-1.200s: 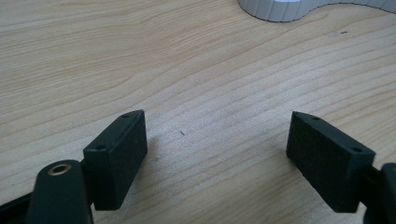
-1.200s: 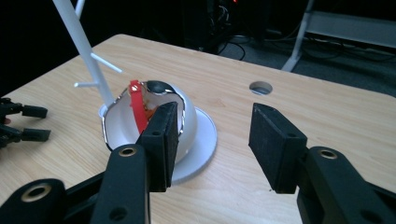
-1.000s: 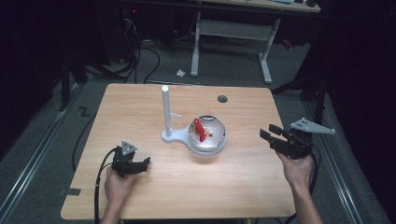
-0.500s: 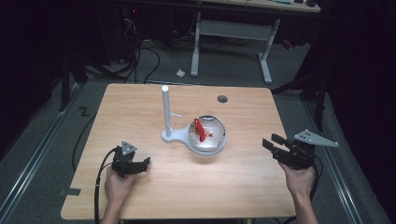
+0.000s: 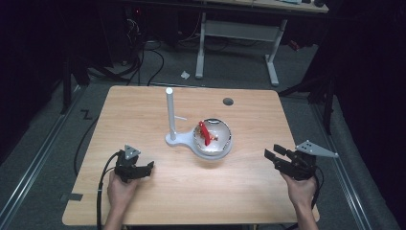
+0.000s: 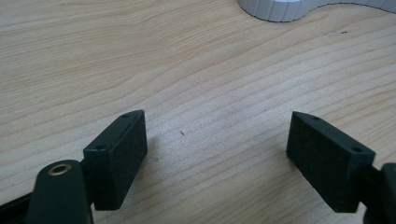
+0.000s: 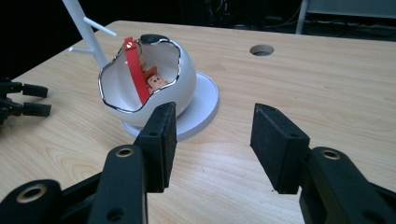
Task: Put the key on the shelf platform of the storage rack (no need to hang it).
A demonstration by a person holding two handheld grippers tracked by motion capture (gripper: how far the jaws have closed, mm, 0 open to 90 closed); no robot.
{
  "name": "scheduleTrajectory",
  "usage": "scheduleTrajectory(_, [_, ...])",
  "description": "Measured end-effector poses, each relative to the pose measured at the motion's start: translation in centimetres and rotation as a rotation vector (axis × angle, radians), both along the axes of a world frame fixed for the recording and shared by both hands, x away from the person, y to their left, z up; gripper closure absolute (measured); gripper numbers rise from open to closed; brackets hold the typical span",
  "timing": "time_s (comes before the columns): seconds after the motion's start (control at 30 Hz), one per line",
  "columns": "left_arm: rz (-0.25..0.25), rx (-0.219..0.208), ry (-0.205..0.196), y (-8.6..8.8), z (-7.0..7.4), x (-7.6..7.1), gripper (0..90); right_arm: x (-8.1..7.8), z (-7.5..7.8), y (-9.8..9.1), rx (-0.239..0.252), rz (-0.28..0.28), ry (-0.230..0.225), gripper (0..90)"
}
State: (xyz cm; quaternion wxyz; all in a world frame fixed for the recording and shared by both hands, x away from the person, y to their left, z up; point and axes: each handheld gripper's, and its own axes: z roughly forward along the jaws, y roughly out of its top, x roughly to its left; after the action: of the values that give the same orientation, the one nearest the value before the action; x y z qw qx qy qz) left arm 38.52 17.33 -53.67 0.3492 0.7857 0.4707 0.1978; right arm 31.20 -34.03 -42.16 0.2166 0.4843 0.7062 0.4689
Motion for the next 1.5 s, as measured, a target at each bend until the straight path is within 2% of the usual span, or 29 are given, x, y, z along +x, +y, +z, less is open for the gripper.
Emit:
scheduleTrajectory(0.37, [0.0,0.0,0.0,0.0,0.0,0.0,20.8,0.3,-2.1,0.5,0.02,0.003,0.029,50.8])
scheduleTrajectory(1.1, [0.001,0.0,-0.002,0.0,0.0,0.0,20.9,1.0,-4.9,1.3,0.022,0.004,0.073,50.9])
scheduleTrajectory(1.5, [0.001,0.001,-0.002,0.0,0.0,0.0,20.8,1.6,-7.0,1.5,0.014,-0.003,0.105,50.8])
